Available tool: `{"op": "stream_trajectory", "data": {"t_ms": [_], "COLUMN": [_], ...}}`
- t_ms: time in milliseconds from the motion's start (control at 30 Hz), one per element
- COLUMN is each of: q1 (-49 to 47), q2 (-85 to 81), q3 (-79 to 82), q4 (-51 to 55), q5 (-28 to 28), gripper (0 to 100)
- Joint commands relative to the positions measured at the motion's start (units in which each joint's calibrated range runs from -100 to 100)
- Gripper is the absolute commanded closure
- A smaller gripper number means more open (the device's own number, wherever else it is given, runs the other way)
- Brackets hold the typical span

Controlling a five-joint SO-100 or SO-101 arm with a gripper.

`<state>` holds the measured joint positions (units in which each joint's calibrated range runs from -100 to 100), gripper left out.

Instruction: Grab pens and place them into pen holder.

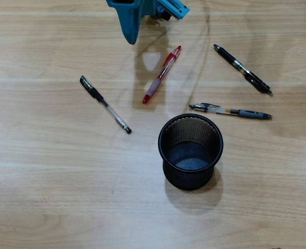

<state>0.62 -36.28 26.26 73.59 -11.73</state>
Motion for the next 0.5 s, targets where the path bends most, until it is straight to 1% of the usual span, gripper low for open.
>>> {"op": "stream_trajectory", "data": {"t_ms": [0, 67, 233, 367, 467], "q1": [2.35, 3.54, 6.29, 9.58, 11.59], "q2": [8.38, 12.54, 22.99, 30.46, 35.13], "q3": [-17.58, -23.10, -34.50, -40.65, -44.09], "q4": [12.56, 15.48, 18.49, 21.40, 22.04], "q5": [-6.54, -7.22, -7.33, -8.95, -8.69], "gripper": [97, 97, 97, 97, 97]}}
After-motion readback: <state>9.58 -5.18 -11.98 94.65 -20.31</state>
